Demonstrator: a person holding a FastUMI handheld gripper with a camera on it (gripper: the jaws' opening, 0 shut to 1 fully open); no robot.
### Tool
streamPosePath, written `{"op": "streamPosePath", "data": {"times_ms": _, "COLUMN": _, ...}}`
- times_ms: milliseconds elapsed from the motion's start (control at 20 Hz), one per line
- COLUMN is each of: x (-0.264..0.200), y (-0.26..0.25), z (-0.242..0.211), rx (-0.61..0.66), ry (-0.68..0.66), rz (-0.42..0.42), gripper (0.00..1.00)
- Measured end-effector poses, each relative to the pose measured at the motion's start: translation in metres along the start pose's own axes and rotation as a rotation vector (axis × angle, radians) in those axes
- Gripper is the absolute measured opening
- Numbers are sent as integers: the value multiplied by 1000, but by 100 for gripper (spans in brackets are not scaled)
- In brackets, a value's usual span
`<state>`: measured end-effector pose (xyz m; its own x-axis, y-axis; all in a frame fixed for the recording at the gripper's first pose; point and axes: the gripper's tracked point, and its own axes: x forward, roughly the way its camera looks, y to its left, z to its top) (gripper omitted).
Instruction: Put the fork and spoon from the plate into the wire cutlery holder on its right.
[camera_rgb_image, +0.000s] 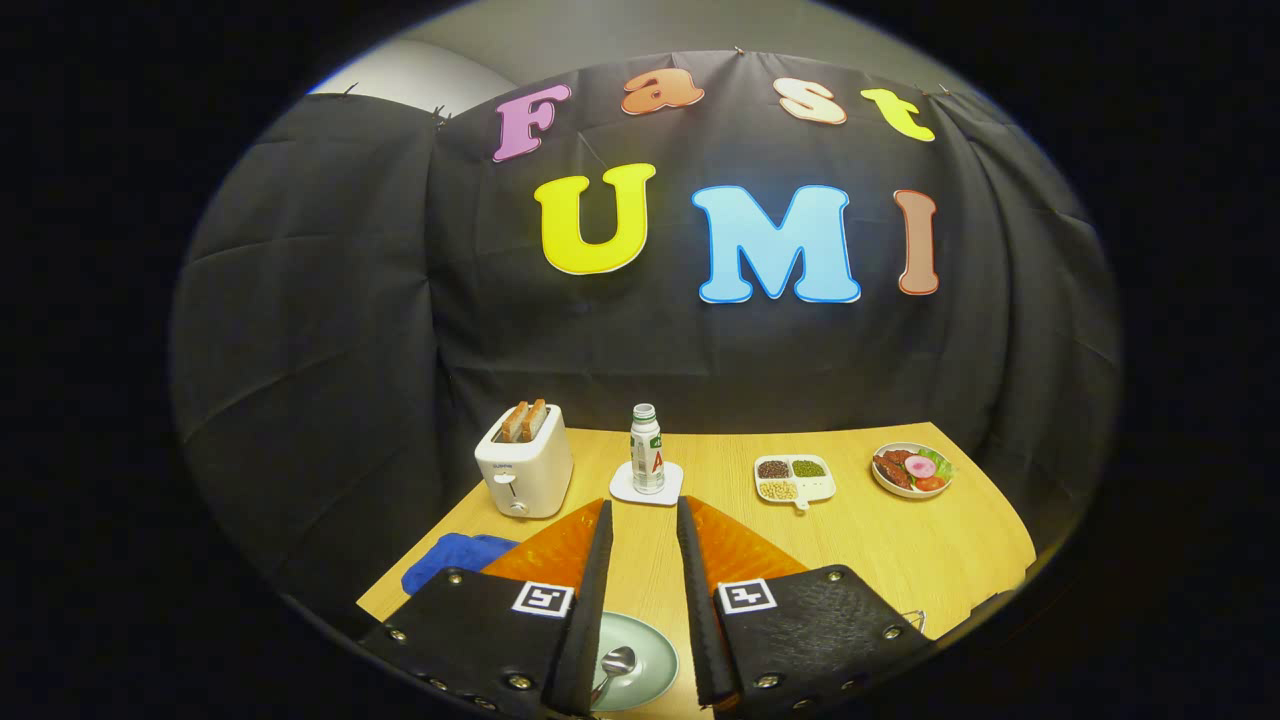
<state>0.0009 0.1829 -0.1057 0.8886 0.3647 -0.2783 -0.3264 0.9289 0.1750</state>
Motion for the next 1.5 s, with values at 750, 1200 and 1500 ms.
{"op": "streamPosePath", "data": {"times_ms": 750, "x": 8, "y": 14, "z": -28, "rx": 1, "ry": 70, "rz": 38, "gripper": 38}}
{"op": "streamPosePath", "data": {"times_ms": 1200, "x": 18, "y": 35, "z": -140, "rx": 104, "ry": 431, "rz": 96, "gripper": 39}}
{"op": "streamPosePath", "data": {"times_ms": 1500, "x": 11, "y": 45, "z": -233, "rx": 257, "ry": 757, "rz": 106, "gripper": 42}}
